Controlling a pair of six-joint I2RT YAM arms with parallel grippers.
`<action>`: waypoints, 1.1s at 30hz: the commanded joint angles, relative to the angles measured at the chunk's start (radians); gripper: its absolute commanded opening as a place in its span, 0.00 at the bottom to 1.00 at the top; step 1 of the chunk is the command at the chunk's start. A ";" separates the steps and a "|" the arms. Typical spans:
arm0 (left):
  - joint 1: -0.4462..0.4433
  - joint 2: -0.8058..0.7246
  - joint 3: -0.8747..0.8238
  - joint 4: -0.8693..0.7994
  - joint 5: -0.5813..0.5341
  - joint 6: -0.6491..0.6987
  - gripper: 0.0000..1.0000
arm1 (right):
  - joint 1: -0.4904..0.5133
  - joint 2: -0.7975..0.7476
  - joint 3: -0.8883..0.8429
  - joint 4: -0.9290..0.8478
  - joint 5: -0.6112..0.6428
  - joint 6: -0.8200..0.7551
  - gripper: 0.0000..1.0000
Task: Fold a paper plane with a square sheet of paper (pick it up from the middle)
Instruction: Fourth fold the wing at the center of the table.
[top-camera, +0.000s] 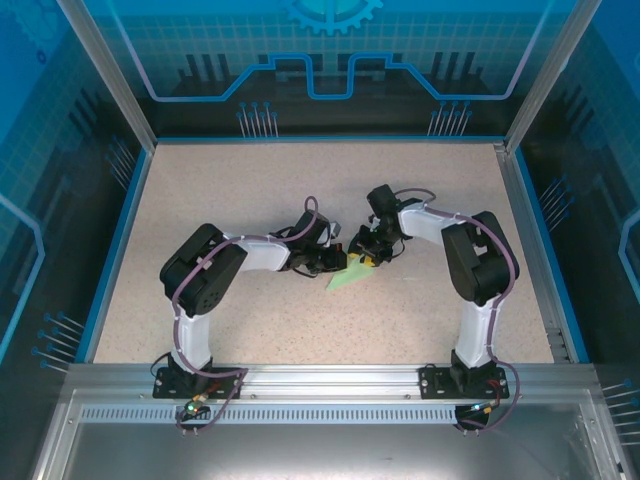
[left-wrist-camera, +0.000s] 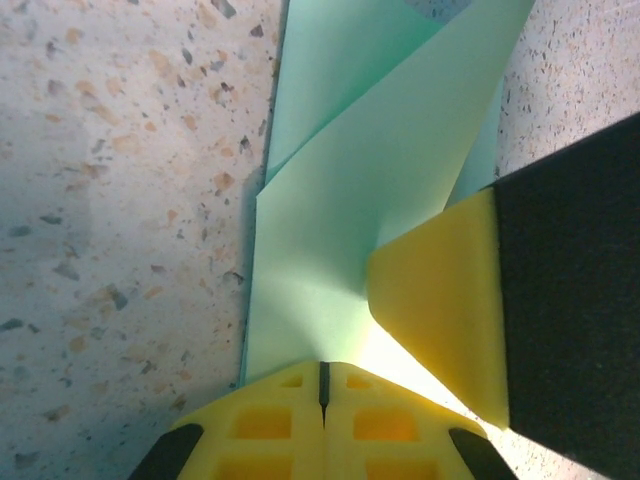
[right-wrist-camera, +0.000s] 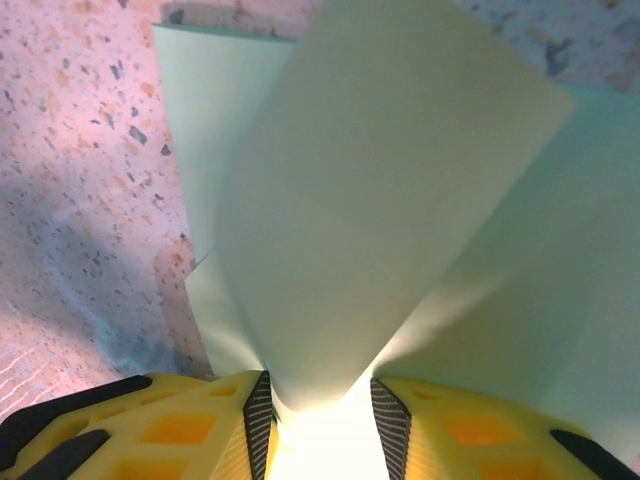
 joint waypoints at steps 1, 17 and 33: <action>-0.004 0.035 0.013 -0.080 -0.034 0.026 0.00 | 0.000 -0.023 -0.055 -0.012 0.027 -0.029 0.39; -0.008 0.051 0.022 -0.118 -0.055 0.025 0.00 | 0.005 -0.165 -0.180 0.233 -0.085 -0.179 0.05; -0.014 0.055 0.031 -0.131 -0.070 0.013 0.00 | 0.019 -0.075 -0.205 0.293 -0.121 -0.168 0.01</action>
